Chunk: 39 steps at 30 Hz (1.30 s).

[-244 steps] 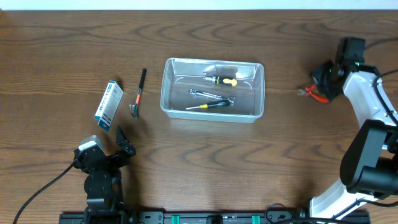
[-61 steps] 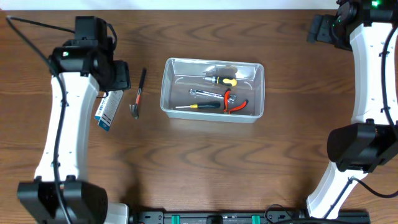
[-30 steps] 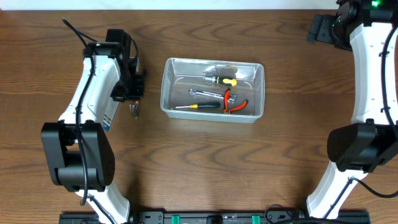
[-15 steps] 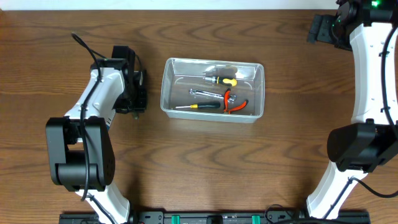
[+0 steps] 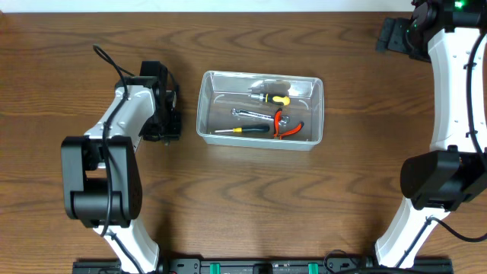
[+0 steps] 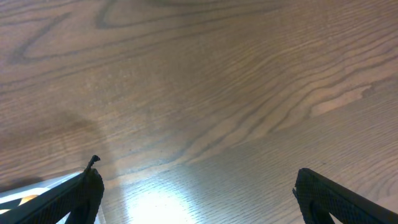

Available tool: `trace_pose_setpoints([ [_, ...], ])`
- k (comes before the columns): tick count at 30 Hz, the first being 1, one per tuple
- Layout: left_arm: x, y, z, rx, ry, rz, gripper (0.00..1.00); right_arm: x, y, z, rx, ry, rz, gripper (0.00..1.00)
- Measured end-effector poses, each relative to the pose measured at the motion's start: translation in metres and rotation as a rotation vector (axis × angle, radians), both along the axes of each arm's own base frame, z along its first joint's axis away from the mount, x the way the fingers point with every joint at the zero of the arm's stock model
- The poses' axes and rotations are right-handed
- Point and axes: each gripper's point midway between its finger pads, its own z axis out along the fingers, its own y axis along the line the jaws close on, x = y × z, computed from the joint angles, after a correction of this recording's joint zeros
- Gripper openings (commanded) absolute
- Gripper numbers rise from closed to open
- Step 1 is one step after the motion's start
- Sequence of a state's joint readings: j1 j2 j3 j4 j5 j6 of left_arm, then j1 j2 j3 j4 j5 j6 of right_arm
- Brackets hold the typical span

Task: Pack container
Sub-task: 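Close the left gripper on the tool's shaft and lift it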

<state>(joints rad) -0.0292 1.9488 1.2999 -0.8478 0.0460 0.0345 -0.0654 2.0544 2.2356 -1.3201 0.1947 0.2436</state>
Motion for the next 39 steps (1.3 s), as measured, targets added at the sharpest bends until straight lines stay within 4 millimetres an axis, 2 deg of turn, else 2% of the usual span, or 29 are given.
trace_pose_setpoints([
  [4,-0.004,0.0,-0.011,0.001,0.033,0.0,0.42,0.0,0.0,0.0,0.0,0.0,0.0,0.99],
  [7,-0.005,0.0,-0.015,0.001,0.046,0.002,0.35,0.0,0.0,0.0,0.0,0.0,0.0,0.99],
  [21,-0.003,0.0,-0.015,0.0,0.039,-0.013,0.19,0.0,0.0,0.0,0.0,0.0,0.0,0.99],
  [23,-0.003,0.0,-0.015,0.001,0.038,-0.01,0.07,0.0,0.0,0.0,0.0,0.0,0.0,0.99],
  [24,-0.003,0.0,-0.015,0.001,0.038,-0.012,0.06,0.0,0.0,0.0,0.0,0.0,0.0,0.99],
  [35,-0.005,0.0,-0.014,0.001,0.049,-0.015,0.06,0.0,0.0,0.0,0.0,0.0,0.0,0.99],
  [39,0.0,0.002,-0.007,0.001,0.04,-0.01,0.06,0.0,0.0,0.0,0.0,0.0,0.0,0.99],
])
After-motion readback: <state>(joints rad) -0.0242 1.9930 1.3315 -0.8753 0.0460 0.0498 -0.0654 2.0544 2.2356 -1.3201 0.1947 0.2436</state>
